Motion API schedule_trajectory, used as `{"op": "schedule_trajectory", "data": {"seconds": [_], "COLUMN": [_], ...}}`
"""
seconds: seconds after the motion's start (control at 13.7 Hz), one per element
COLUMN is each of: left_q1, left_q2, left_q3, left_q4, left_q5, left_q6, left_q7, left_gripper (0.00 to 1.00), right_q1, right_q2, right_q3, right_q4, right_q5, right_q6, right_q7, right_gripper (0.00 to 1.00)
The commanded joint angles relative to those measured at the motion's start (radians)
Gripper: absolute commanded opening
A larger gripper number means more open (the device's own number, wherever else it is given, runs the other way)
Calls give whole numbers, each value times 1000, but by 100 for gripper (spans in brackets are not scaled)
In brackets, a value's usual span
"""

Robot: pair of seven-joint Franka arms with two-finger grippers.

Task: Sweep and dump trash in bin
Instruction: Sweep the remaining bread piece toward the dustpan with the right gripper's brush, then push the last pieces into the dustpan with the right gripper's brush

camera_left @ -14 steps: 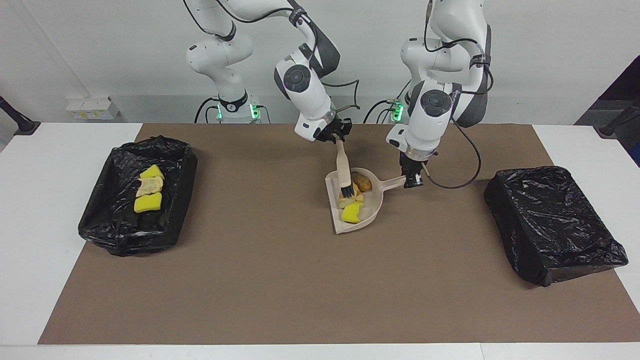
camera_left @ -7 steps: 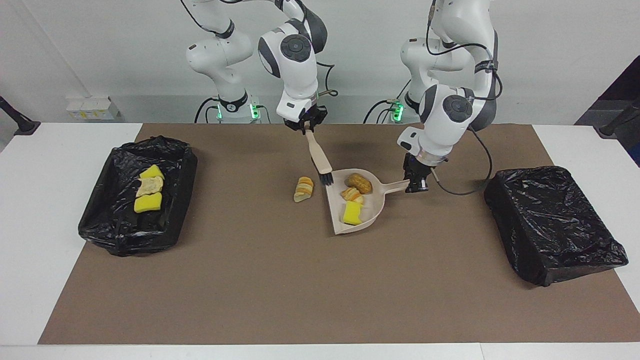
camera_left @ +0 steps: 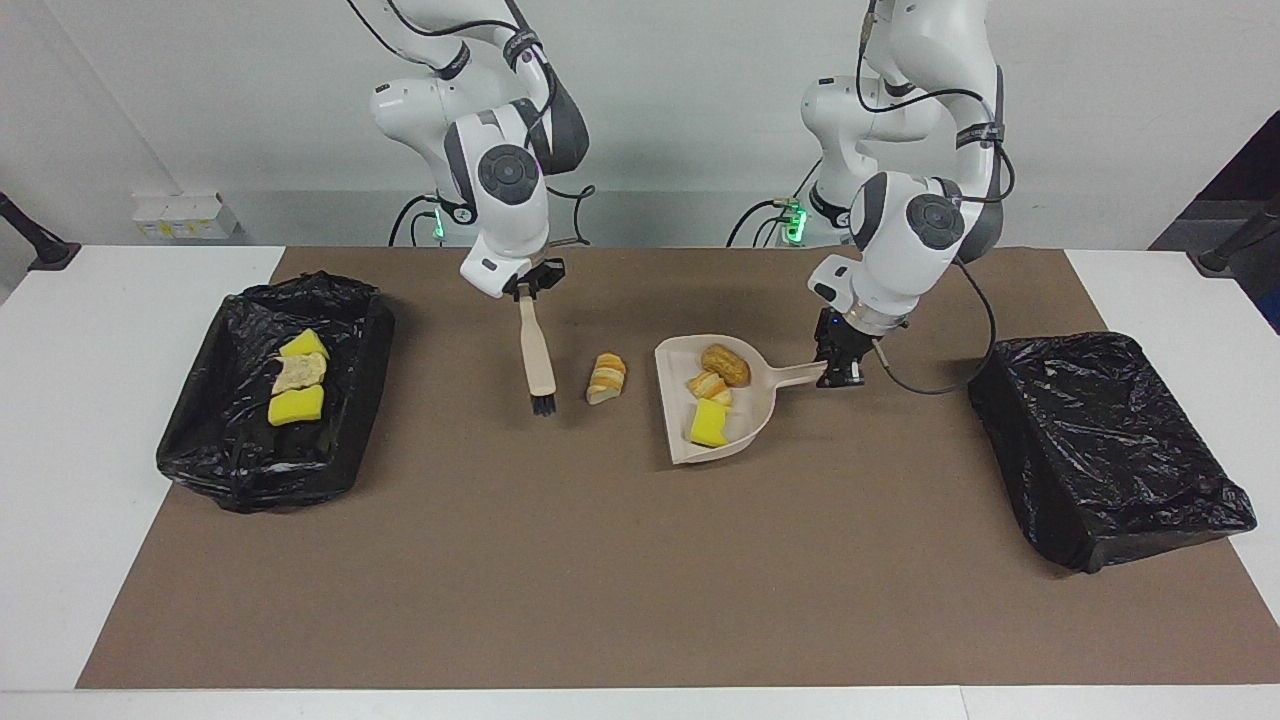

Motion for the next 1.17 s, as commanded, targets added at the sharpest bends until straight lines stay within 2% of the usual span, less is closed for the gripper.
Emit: {"op": "schedule_trajectory", "data": {"seconds": [0.0, 0.37, 0.8, 0.95, 1.1], "left_q1": [-2, -22, -25, -28, -25], "left_q2": [1, 18, 18, 16, 16], "left_q3": [-2, -2, -3, -3, -3], "left_q4": [-14, -18, -21, -21, -28], "left_q5": [-27, -20, -18, -18, -18], "left_q6": [8, 8, 8, 9, 17], "left_q7": [20, -25, -40, -29, -29], "left_gripper": [0, 0, 0, 0, 0], "right_q1": [10, 83, 223, 261, 280], "right_q2": [9, 86, 89, 92, 102], "right_q3": [17, 17, 19, 19, 20], "right_q4": [-36, -47, -33, -28, -6], "right_q5": [64, 208, 590, 641, 699], "right_q6": [31, 156, 289, 369, 385], "right_q7": [-9, 37, 55, 75, 77], "right_gripper": [0, 0, 0, 0, 0]}}
